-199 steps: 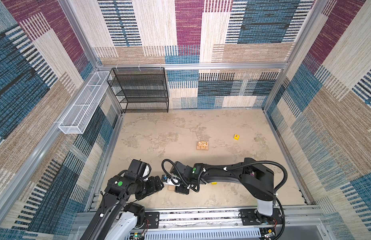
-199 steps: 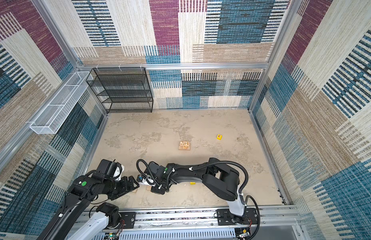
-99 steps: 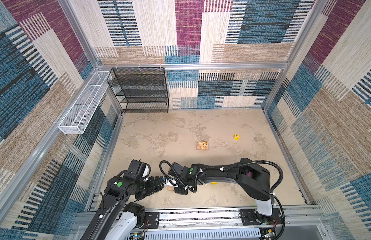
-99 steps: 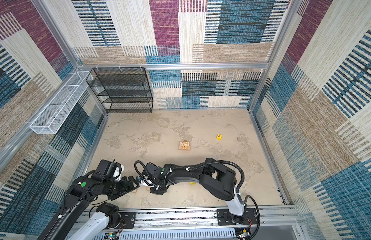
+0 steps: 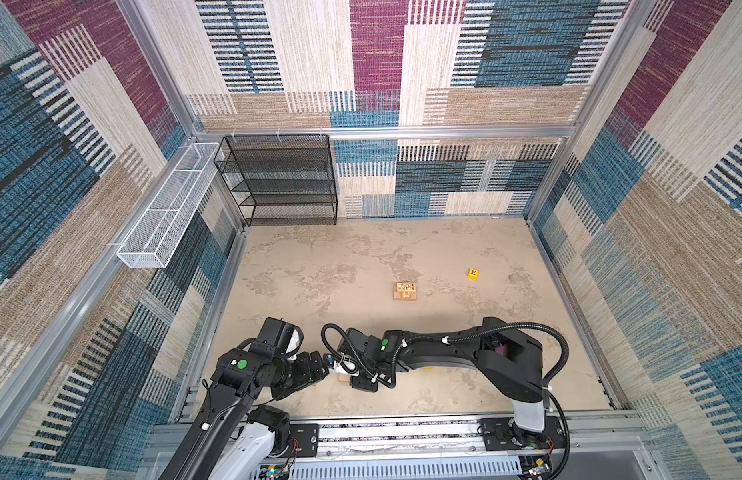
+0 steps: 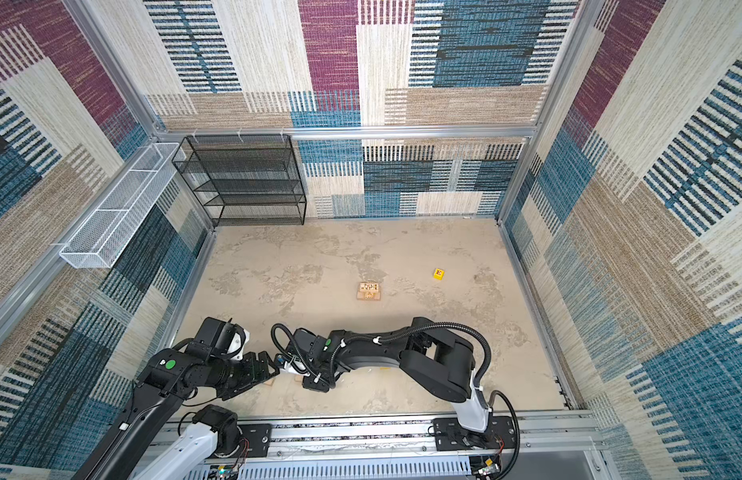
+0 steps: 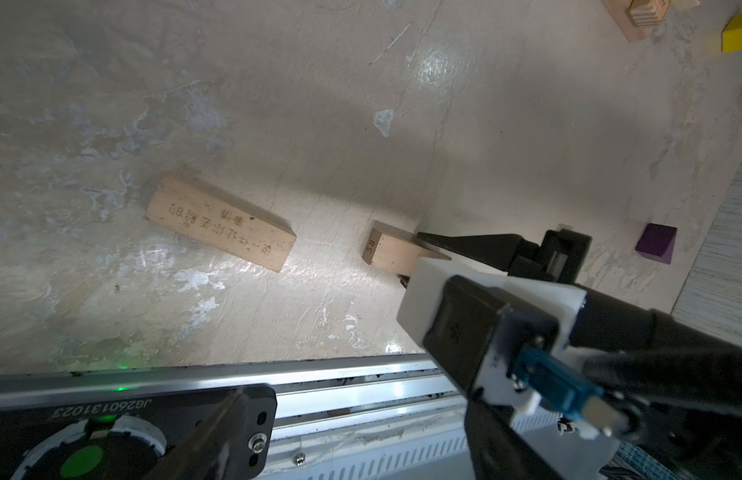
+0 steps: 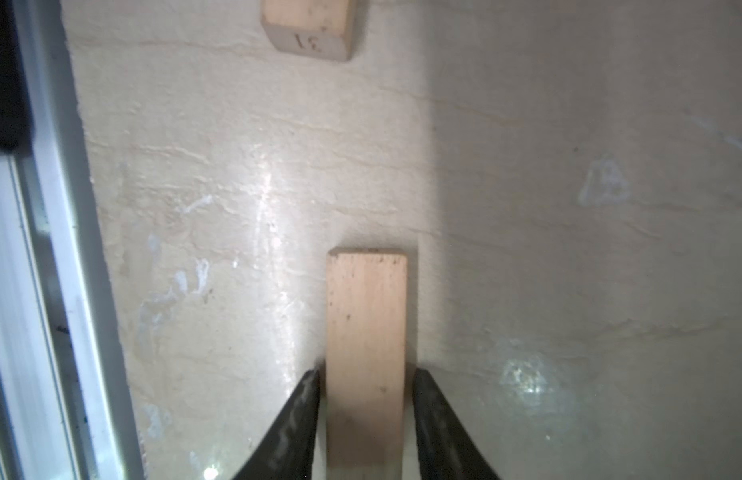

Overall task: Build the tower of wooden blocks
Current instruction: 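Close the right gripper on the plain bar and lift it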

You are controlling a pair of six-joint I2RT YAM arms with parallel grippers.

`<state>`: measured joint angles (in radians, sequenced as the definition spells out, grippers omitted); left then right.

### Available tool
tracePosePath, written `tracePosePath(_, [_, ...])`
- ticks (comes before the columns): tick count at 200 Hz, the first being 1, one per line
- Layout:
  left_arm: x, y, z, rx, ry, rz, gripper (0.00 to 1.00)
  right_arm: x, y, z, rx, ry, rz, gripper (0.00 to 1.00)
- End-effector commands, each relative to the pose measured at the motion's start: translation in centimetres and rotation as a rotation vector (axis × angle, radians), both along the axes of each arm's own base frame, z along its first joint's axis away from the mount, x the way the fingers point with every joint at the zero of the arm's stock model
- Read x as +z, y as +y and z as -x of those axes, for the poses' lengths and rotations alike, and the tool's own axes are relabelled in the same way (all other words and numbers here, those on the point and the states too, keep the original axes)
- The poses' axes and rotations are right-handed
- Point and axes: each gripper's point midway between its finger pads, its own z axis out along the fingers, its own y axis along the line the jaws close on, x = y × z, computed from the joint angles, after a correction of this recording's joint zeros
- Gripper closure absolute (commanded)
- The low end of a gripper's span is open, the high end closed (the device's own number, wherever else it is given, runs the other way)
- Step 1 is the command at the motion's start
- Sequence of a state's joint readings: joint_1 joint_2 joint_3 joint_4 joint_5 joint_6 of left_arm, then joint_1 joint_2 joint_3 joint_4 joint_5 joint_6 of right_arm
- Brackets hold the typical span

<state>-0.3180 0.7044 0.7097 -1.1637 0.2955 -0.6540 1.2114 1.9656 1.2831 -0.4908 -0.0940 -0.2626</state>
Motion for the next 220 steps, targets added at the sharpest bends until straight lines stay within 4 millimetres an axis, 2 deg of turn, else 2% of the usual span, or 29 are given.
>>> tracePosePath(1, [0.1,-0.2,0.0,-0.001,-0.006,0.012,0.13,0.4,0.6,-0.2,-0.003,-0.009,-0.016,0.61])
tracePosePath(117, [0.1,-0.2,-0.1,0.001,-0.003,0.014,0.13,0.7,0.7,0.0,-0.002,0.006,-0.025,0.78])
tracePosePath(189, [0.2,-0.1,-0.2,0.006,-0.01,0.016,0.13,0.8,0.7,-0.7,-0.024,-0.021,-0.01,0.99])
tracePosePath(220, [0.2,-0.2,-0.2,0.004,-0.011,0.019,0.13,0.9,0.6,-0.8,-0.035,-0.025,-0.008,1.0])
